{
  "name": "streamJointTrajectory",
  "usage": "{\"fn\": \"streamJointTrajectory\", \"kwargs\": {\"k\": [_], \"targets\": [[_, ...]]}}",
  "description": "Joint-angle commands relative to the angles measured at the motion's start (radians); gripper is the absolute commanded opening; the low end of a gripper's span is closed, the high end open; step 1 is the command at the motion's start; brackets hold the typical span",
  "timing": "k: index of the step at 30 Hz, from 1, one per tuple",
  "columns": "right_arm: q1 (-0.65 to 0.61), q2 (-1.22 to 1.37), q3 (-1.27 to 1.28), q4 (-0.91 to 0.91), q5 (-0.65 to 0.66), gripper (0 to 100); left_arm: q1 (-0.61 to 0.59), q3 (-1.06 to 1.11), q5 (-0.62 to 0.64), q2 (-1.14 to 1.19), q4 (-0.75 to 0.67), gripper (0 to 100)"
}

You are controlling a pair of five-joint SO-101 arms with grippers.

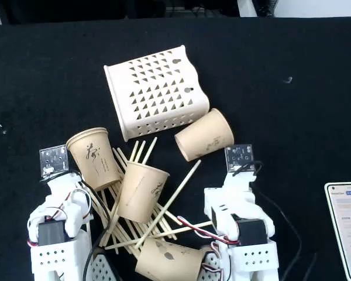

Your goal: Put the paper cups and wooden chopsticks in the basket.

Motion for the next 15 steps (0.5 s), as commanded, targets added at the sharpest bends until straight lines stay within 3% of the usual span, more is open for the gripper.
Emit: {"fn": "streamJointTrajectory", "kwargs": {"k": [1, 15], "targets": [[0.018, -0.088, -0.002, 0.009, -0.008, 1.2, 0.004, 0.021, -0.002, -0.005, 0.003, 3], [0.014, -0.088, -0.002, 0.009, -0.015, 1.2, 0.004, 0.021, -0.002, -0.005, 0.003, 3]]}}
